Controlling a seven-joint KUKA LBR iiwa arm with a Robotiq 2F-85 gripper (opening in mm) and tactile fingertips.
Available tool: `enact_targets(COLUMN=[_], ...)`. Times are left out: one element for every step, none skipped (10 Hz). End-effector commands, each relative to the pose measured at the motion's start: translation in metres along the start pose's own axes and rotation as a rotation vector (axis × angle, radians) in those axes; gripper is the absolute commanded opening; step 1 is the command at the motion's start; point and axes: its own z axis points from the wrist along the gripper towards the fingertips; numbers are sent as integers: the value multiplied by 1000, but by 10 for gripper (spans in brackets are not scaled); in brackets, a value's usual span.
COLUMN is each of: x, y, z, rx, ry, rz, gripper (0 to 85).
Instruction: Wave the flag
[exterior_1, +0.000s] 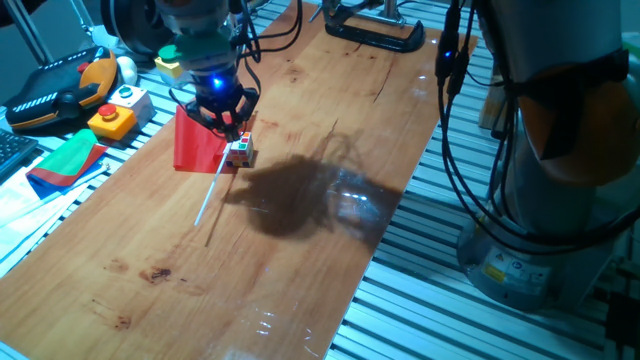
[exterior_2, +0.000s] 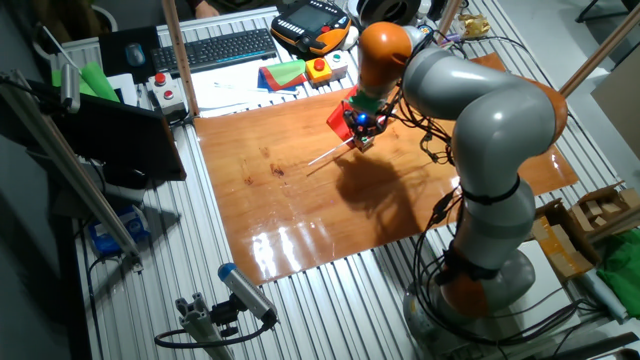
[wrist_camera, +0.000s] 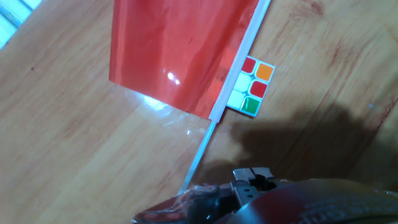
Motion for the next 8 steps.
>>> enact_targets(x=[0,0,1,3,4,4,3,3], y=[0,1,2,4,6,6,6,7], z=[0,1,2,1,0,1,1,1], rx=[-2,-10,-29,-30,-24,-23,-28,-31], ry=[2,6,24,27,17,9,13,17], rz=[15,56,101,113,124,132,139,142], gripper=[7,7,7,7,7,7,7,7])
